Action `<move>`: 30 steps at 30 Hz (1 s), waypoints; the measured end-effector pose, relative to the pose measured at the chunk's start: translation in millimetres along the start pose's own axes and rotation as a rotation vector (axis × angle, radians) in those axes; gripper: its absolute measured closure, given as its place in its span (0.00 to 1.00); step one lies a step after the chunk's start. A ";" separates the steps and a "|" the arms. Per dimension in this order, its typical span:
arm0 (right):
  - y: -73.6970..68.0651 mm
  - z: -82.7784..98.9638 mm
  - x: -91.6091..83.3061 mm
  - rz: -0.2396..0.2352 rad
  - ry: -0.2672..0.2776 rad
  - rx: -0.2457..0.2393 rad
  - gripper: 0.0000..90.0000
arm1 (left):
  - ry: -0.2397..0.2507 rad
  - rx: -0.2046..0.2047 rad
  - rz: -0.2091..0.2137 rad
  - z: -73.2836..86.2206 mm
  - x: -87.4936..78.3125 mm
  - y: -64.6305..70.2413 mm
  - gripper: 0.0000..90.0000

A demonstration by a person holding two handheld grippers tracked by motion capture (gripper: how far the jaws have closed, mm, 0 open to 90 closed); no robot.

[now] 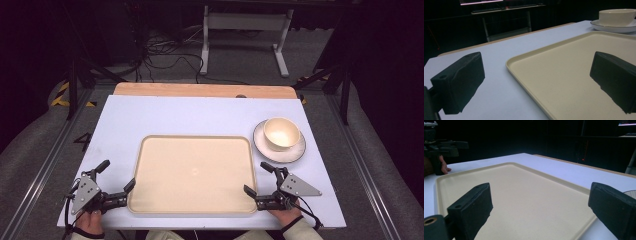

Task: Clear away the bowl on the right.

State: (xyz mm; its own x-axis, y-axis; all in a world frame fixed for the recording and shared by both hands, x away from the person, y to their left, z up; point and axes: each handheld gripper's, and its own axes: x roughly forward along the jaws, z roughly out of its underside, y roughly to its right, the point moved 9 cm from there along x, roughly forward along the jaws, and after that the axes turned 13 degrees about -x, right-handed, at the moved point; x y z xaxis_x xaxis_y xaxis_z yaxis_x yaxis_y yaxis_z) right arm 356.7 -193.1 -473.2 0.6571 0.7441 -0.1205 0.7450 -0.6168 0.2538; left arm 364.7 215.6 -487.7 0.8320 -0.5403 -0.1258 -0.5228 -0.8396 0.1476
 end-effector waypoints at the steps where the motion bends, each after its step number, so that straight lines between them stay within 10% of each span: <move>1: 0.4 0.0 0.2 0.005 -0.001 0.003 0.05 | -0.004 0.001 0.001 0.2 -0.1 -0.1 0.00; 30: -3.1 -1.1 1.8 -0.046 -0.023 0.011 0.04 | -0.010 0.008 -0.003 0.5 0.6 0.4 0.00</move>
State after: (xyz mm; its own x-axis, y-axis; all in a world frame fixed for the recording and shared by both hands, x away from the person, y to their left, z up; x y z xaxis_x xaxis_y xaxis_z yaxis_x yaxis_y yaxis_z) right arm 355.5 -189.6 -473.1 0.6246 0.7656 -0.1540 0.7756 -0.5852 0.2367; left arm 364.8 214.9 -488.2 0.8318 -0.5380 -0.1365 -0.5216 -0.8418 0.1392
